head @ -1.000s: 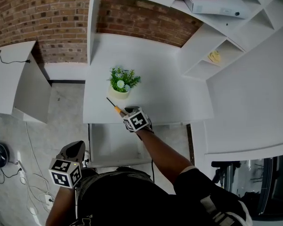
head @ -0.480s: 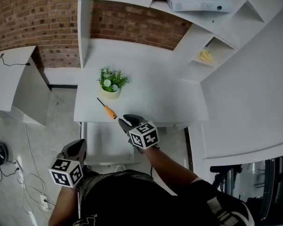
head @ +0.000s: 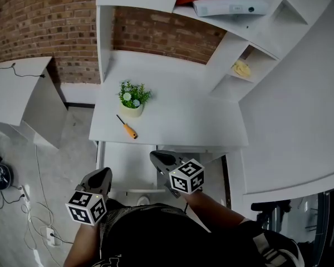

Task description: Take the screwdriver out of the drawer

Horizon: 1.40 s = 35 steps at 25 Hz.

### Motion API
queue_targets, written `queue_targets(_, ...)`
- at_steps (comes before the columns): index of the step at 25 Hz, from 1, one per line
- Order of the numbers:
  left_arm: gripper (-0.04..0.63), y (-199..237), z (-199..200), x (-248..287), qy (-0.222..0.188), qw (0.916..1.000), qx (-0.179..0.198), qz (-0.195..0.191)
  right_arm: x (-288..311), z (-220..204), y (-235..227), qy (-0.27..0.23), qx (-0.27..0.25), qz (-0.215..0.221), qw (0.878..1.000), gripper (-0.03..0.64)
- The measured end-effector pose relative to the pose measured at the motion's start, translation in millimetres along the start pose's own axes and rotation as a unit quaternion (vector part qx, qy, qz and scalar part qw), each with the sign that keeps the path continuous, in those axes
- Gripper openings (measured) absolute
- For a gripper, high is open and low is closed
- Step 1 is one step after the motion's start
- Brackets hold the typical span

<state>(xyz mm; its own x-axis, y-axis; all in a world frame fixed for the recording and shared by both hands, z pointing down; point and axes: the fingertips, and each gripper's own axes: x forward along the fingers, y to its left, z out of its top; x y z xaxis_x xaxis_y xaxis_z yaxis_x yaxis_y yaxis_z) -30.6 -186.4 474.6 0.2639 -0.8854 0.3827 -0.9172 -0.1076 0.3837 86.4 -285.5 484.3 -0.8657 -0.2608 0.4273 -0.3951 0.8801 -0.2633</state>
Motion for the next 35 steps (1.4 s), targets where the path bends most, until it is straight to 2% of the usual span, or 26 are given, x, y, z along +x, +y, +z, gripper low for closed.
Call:
queue_targets(4,0.018,-1,10,-7,-0.009,0.9999,0.010,-0.009,-17,10,22,-0.028,0.005,0.010,1.000,0.006)
queue_targets(9,0.018,5,16,-20,-0.011,0.9992,0.020,-0.032,-21,11,52,-0.040,0.009,-0.001,0.999,0.005)
queue_targets(17,0.018,13,11,-65,0.020,0.9938,0.055,-0.095,-18,-6,114,-0.056,0.049,-0.053,0.996,0.005)
queue_targets(24,0.018,28,-4,-106,0.040,0.9871,0.068,-0.140,-17,-25,163,-0.069,0.075,-0.100,0.990,0.005)
queue_targets(29,0.018,38,-16,-121,0.061,0.9824,0.081,-0.157,-21,-34,184,-0.080,0.088,-0.131,0.984,0.005)
queue_targets(35,0.018,32,-13,-128,0.055,0.9811,0.087,-0.164,-31,-36,189,-0.080,0.078,-0.144,0.983,0.005)
